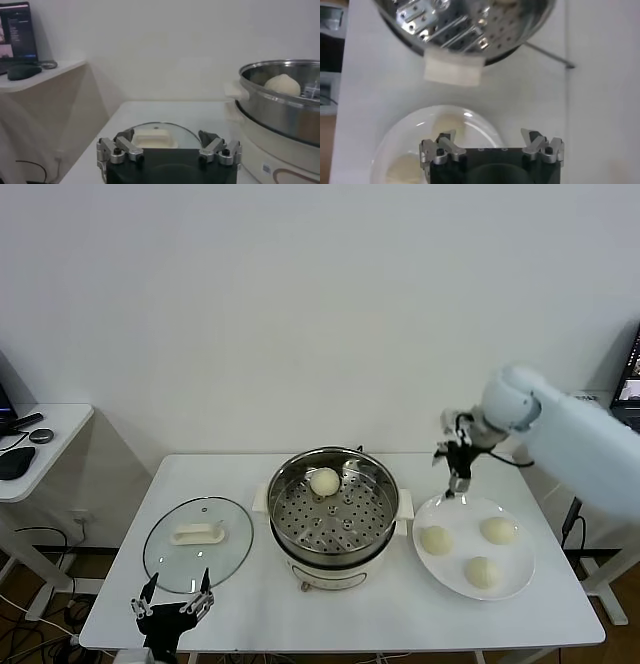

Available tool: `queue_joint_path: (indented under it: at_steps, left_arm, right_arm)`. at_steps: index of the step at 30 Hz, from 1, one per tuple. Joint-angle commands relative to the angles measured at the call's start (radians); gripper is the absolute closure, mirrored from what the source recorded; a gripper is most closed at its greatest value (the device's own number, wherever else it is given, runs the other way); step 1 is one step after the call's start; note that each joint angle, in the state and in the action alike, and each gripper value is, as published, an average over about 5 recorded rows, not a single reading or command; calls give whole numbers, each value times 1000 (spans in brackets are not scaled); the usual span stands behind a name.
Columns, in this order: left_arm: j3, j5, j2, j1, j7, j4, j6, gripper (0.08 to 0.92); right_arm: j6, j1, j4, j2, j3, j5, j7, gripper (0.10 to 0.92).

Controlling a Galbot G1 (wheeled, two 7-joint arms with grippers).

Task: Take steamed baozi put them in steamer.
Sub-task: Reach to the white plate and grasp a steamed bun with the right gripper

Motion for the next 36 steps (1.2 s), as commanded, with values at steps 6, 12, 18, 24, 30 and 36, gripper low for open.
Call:
queue_joint_path:
  at_steps: [6, 12, 18, 24, 30, 36]
  left_arm:
    - [-9, 0, 4, 9, -1, 3, -1, 177]
    - [-12, -1, 5, 8, 0, 7, -1, 177]
    - [-15, -1, 4, 8, -1, 15, -2, 177]
    - [-13, 0, 1, 5, -1, 25, -2, 177]
    - [-13, 0, 1, 1, -1, 29, -2, 177]
    - [-17, -1, 1, -3, 0, 34, -2, 177]
  right_arm:
    - [-11, -242, 12, 4, 129, -111, 34, 203]
    - [7, -251, -30, 41, 152, -136, 53, 203]
    - [19, -257, -43, 52, 150, -153, 36, 203]
    - [22, -262, -57, 56, 154, -160, 40, 203]
    - [20, -261, -74, 70, 158, -166, 57, 203]
    - [19, -266, -84, 79, 155, -177, 56, 203]
